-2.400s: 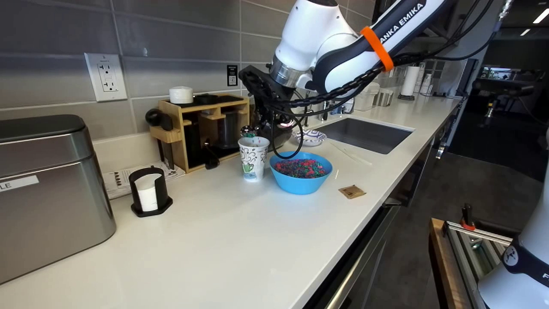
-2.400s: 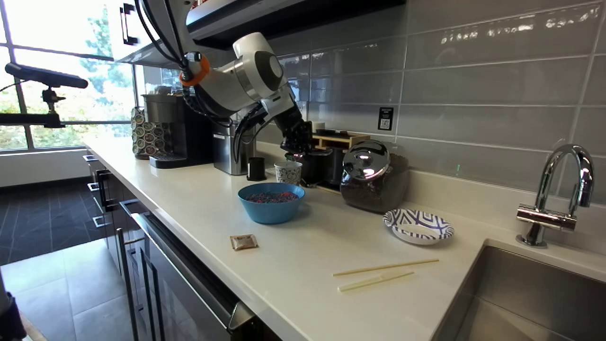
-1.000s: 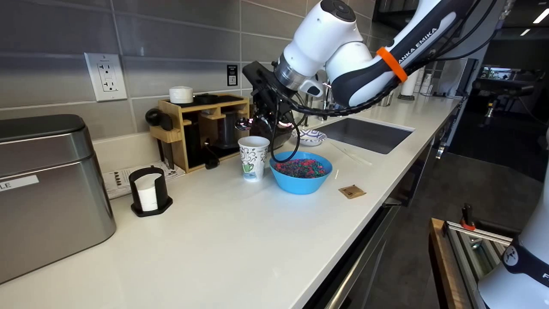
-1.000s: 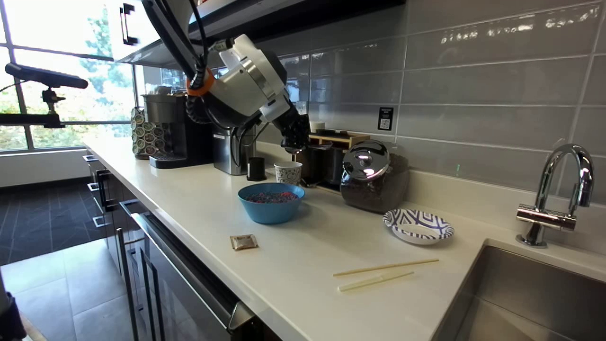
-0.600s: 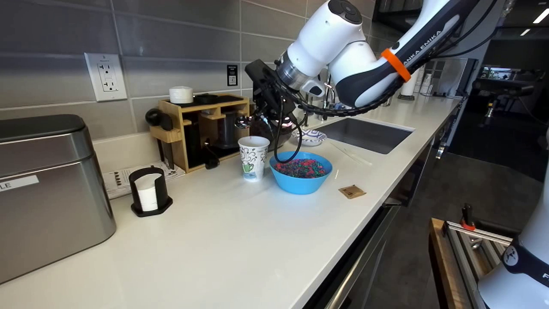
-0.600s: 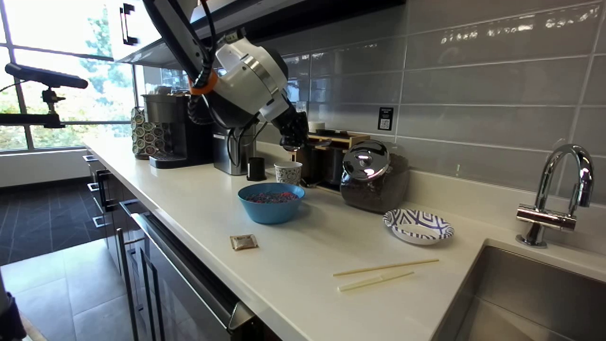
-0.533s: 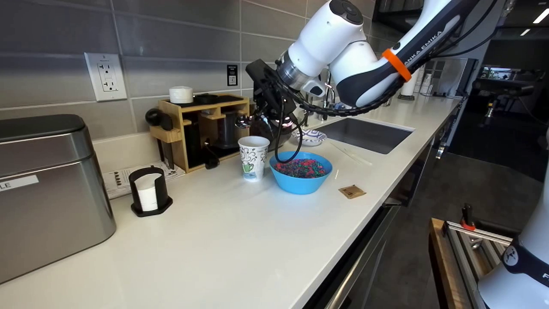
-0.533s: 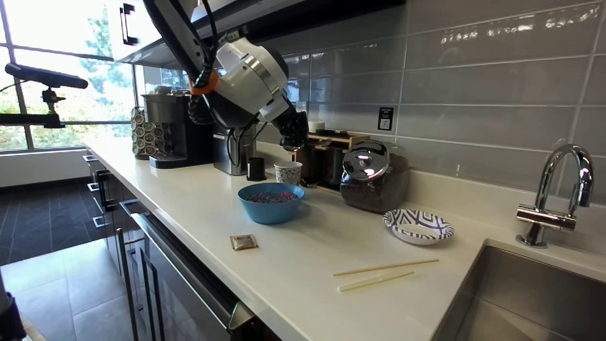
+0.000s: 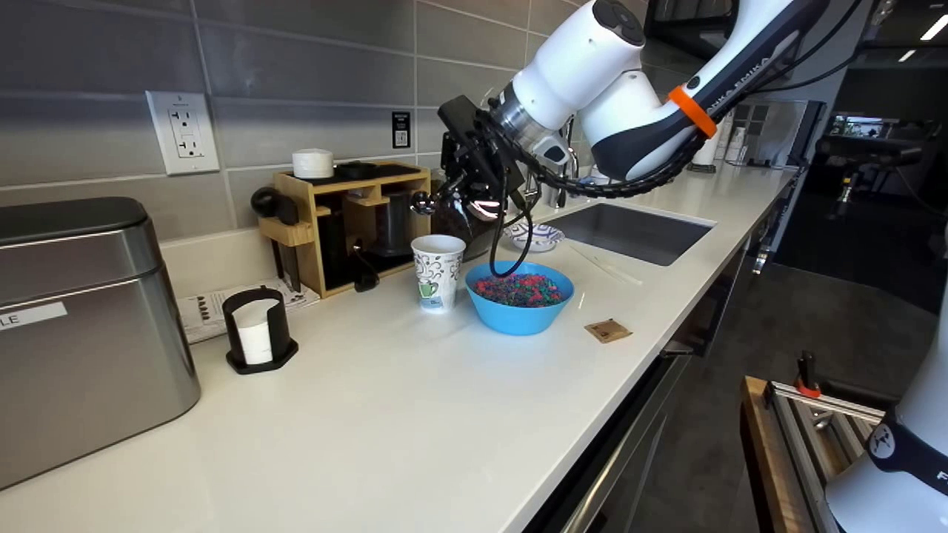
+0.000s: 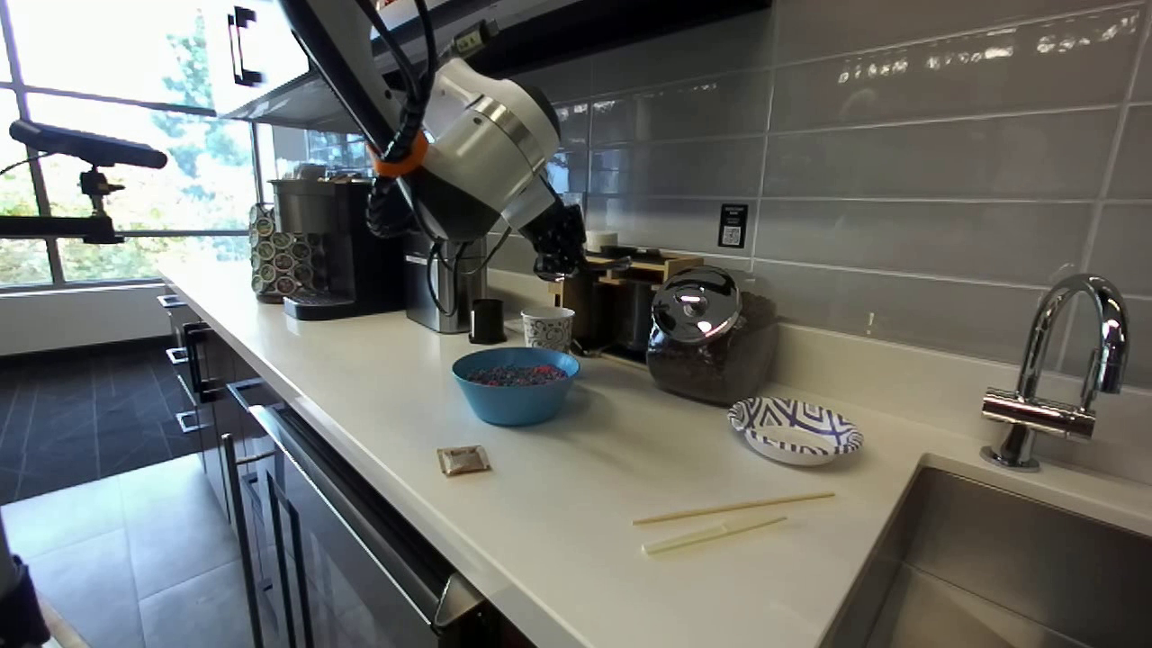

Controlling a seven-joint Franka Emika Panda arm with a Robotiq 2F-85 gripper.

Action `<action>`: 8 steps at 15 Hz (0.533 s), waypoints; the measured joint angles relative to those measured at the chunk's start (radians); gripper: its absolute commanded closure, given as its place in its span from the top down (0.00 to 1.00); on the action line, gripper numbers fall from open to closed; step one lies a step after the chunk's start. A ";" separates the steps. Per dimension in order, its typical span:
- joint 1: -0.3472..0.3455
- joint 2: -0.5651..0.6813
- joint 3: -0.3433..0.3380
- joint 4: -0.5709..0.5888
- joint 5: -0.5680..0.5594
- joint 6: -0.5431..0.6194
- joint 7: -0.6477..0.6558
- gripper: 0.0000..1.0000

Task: Transfer a spoonful of contents from the blue bowl to the cup

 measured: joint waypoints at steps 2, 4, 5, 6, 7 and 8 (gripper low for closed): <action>-0.004 -0.004 -0.009 0.001 -0.024 0.028 0.004 0.02; -0.007 -0.007 -0.015 0.001 -0.031 0.043 0.000 0.02; -0.007 -0.008 -0.017 0.001 -0.036 0.044 0.000 0.02; -0.007 -0.009 -0.019 -0.001 -0.038 0.044 0.000 0.02; -0.007 -0.010 -0.019 -0.005 -0.038 0.044 0.000 0.02; -0.007 -0.012 -0.019 -0.013 -0.038 0.044 -0.003 0.02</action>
